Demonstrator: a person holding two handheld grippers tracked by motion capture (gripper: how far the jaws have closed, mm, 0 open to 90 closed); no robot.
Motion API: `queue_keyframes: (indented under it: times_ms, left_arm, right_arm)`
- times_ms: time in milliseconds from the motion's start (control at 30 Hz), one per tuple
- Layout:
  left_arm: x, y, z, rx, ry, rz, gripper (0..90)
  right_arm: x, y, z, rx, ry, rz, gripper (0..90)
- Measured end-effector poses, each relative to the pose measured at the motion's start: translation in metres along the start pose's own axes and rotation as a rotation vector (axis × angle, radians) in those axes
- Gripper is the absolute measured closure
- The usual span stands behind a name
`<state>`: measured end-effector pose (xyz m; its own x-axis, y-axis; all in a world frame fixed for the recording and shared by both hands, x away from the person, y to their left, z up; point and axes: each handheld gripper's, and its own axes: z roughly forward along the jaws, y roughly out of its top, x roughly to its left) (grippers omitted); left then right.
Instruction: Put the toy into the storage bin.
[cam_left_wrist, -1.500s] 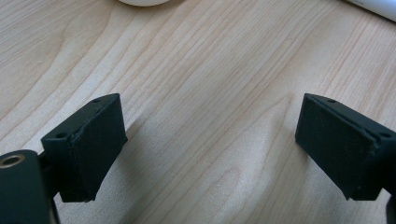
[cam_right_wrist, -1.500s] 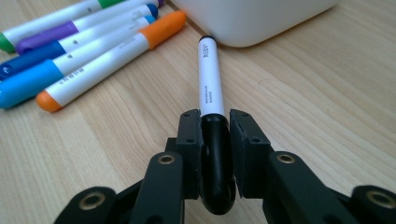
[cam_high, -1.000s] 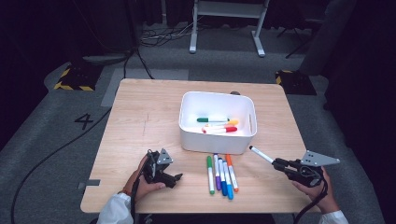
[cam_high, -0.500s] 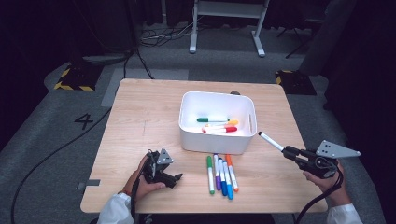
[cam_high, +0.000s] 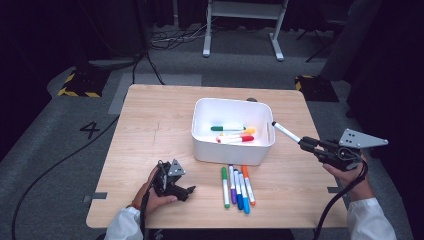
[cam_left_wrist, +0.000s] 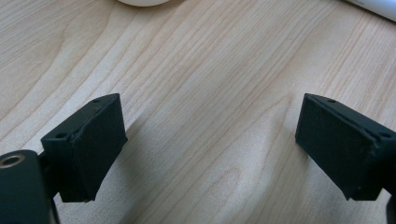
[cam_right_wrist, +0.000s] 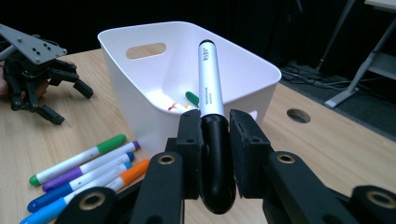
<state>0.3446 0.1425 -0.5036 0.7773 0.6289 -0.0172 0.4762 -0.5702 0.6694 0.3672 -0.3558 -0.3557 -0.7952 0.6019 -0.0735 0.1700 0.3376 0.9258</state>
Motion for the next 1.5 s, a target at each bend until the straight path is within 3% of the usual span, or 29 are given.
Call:
queue_keyframes:
  times_ms: [233,733,767,800,833,867,900,1033,1167,1500]
  left_arm:
    - [0.0,0.0,0.0,0.0,0.0,0.0,8.7]
    - [0.0,0.0,0.0,0.001,-0.001,-0.001,8.7]
    - [0.0,0.0,0.0,0.0,0.0,0.0,8.7]
    - [0.0,0.0,0.0,0.0,0.0,0.0,8.7]
    - [0.0,0.0,0.0,0.0,-0.001,-0.002,8.7]
    - [0.0,0.0,0.0,0.002,-0.002,-0.003,8.2]
    - [0.0,0.0,0.0,0.003,-0.002,-0.005,8.2]
    - [0.0,0.0,0.0,0.005,0.0,-0.003,8.1]
    - [0.0,0.0,0.0,0.004,0.0,-0.004,8.1]
    - [0.0,0.0,0.0,0.004,0.0,-0.004,8.1]
  right_arm:
    - [0.002,0.029,0.023,0.007,0.041,-0.06,75.3]
    - [0.014,0.068,0.094,0.086,0.177,-0.112,75.2]
    - [0.015,0.07,0.1,0.1,0.185,-0.116,75.3]
    - [0.018,0.074,0.115,0.15,0.197,-0.143,75.2]
    - [0.018,0.074,0.115,0.15,0.197,-0.143,75.2]
    - [0.019,0.077,0.128,0.179,0.215,-0.154,75.2]
    - [0.019,0.077,0.128,0.179,0.215,-0.154,75.2]
    - [0.021,0.08,0.155,0.244,0.247,-0.182,75.2]
    - [0.02,0.078,0.175,0.312,0.277,-0.177,75.2]
    - [0.025,0.072,0.192,0.433,0.339,-0.209,75.2]
